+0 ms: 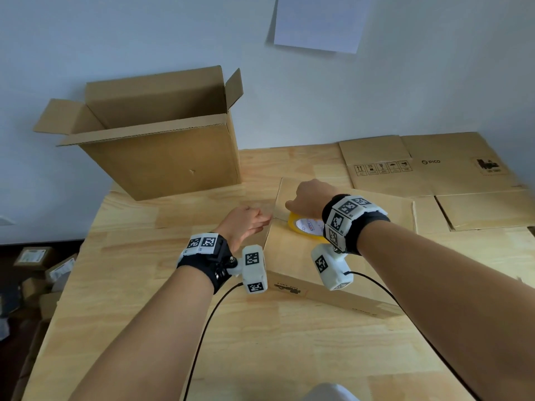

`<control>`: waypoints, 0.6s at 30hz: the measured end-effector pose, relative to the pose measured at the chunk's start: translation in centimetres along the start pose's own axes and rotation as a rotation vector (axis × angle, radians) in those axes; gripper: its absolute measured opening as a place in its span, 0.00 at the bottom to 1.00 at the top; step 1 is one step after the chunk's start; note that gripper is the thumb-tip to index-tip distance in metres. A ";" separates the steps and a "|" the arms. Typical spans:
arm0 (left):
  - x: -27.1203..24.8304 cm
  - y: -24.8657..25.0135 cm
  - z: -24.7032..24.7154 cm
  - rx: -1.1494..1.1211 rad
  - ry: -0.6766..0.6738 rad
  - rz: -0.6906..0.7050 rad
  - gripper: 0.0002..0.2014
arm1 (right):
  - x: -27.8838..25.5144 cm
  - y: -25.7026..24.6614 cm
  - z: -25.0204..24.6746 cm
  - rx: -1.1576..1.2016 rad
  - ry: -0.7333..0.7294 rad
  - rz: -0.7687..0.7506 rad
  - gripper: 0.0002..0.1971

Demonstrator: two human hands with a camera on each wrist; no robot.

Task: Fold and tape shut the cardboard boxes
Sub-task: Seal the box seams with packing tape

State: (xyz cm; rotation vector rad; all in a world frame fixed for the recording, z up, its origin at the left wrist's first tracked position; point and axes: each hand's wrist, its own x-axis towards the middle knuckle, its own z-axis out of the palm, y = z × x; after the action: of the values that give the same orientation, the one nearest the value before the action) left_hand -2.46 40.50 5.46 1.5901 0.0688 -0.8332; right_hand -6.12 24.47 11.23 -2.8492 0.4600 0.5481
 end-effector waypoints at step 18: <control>1.4 -0.8 -1.5 0.026 -0.069 -0.091 0.05 | -0.6 0.3 -0.1 -0.011 -0.011 0.018 0.17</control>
State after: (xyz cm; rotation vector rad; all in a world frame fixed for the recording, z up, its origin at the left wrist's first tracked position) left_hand -1.08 41.42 4.00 1.5903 0.0818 -0.9624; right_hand -6.70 24.36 11.53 -2.8533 0.4827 0.5706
